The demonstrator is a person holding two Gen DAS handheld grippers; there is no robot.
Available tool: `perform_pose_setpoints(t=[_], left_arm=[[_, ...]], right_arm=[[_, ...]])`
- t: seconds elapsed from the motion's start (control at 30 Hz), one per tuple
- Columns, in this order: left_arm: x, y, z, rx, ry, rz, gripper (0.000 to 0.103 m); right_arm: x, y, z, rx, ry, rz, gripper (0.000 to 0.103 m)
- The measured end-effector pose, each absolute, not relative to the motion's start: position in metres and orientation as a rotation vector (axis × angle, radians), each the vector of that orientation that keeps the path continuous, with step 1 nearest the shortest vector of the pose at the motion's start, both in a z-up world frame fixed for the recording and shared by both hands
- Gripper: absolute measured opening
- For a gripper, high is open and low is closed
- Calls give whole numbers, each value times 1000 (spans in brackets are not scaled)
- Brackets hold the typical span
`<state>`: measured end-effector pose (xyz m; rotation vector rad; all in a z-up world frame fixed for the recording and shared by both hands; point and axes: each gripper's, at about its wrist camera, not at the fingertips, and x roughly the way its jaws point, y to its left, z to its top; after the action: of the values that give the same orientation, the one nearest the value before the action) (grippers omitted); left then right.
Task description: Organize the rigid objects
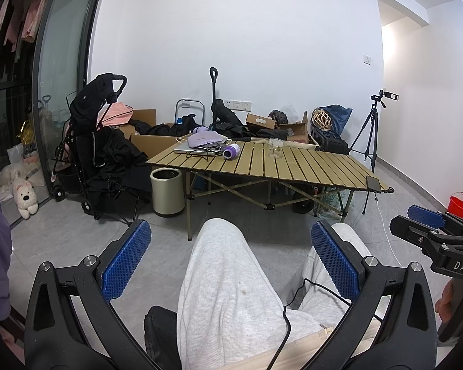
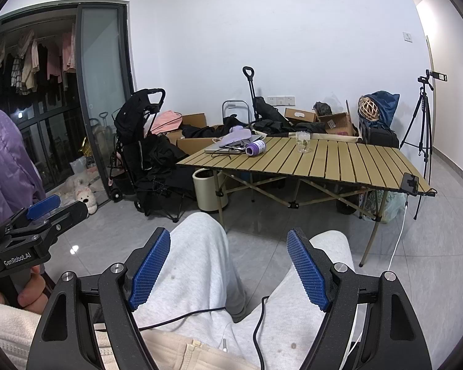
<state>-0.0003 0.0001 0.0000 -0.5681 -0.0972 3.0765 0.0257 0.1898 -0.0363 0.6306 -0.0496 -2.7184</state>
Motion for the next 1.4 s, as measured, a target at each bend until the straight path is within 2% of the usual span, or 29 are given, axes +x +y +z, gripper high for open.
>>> perform_pose_setpoints(t=[1.17,1.4], left_arm=[[-1,0,0,-579,-100,3070,103],[-40,-17,-9,-668,-117,3049,103]], right_arm=[[26,191,-40,640,-53,-2715,83],[4,192,-41,661,-62,-2717,83]])
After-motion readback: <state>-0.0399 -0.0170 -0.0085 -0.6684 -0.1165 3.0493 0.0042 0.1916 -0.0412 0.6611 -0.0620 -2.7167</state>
